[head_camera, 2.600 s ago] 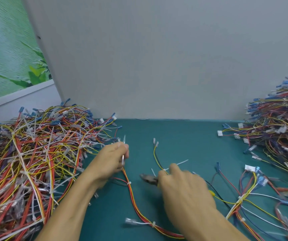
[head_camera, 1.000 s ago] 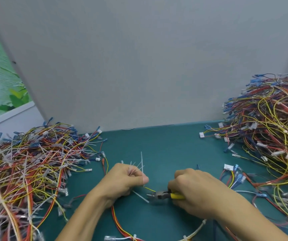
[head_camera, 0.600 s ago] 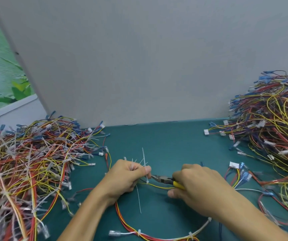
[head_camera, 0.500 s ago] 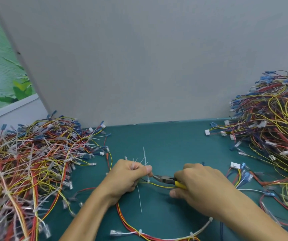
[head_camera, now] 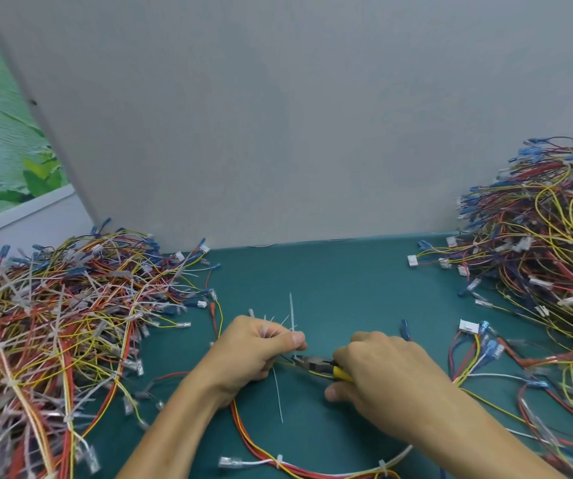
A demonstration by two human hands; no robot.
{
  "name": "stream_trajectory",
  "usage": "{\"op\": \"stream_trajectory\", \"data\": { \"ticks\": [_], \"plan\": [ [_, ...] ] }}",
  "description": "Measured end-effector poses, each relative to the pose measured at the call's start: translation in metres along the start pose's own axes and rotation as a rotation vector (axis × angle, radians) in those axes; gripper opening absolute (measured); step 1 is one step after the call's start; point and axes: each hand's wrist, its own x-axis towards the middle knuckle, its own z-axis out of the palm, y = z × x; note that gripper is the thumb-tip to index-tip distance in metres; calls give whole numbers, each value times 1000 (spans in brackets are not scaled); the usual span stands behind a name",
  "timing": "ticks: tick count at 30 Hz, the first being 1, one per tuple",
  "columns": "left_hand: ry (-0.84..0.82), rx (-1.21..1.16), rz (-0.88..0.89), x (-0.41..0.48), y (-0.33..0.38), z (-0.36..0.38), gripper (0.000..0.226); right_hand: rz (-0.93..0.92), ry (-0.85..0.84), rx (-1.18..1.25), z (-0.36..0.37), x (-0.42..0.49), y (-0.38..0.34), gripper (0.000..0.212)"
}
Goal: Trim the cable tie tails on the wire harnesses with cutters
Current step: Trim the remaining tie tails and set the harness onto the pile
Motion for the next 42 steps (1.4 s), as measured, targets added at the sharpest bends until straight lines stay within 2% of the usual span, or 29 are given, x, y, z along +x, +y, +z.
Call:
{"op": "stream_trajectory", "data": {
  "ticks": [21,28,30,35,39,42],
  "plan": [
    [3,75,5,0,0,0,20,-33,30,-94,8,1,-1,34],
    [11,117,3,-1,1,1,32,-29,40,-87,12,2,-1,29],
    [17,107,6,-1,2,1,26,-35,41,-85,13,2,-1,28],
    [16,82,34,-5,7,2,24,-43,45,-96,14,3,-2,38],
    [39,61,75,-12,29,3,27,-24,18,-4,2,2,1,52],
    [-36,46,87,-23,54,8,29,40,30,92,-20,-1,16,42]
  ]
}}
